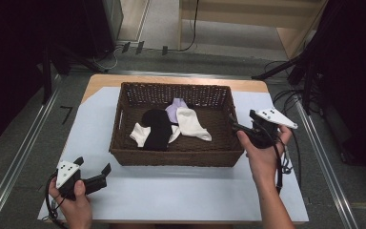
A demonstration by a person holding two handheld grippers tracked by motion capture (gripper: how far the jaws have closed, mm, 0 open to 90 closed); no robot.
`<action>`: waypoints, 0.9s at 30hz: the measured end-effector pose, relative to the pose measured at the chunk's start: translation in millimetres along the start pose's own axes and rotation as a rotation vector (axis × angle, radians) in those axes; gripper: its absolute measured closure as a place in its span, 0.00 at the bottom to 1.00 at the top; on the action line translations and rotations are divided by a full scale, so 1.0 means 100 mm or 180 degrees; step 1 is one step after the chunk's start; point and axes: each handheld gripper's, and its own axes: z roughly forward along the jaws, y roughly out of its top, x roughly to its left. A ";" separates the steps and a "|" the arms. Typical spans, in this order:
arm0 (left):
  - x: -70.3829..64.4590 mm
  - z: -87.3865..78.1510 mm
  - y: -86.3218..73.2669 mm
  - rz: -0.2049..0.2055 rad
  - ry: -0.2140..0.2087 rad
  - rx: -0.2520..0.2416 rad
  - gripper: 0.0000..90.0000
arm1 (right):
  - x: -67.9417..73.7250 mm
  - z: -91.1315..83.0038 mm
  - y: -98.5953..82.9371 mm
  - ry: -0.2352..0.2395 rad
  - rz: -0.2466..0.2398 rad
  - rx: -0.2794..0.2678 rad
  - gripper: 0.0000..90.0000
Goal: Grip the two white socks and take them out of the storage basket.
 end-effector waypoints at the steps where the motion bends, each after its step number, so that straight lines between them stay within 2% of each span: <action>1: 0.00 0.00 0.00 0.0006 -0.0004 -0.0003 0.00 | 0.03 0.02 0.02 0.0003 -0.0015 0.0009 0.26; 11: 0.01 0.00 0.00 -0.0041 -0.0015 -0.0015 0.00 | 0.34 0.38 0.13 0.0056 -0.0077 0.0133 0.25; 21: 0.00 -0.01 0.00 -0.0020 0.0018 -0.0021 0.00 | 0.56 0.73 0.20 0.0117 -0.0098 0.0244 0.26; 25: 0.00 -0.01 0.00 -0.0019 0.0013 -0.0023 0.00 | 0.62 0.90 0.16 0.0140 -0.0170 0.0436 0.28; 27: 0.00 -0.01 0.00 -0.0013 0.0016 -0.0026 0.00 | 0.62 0.95 0.16 0.0172 -0.0156 0.0522 0.29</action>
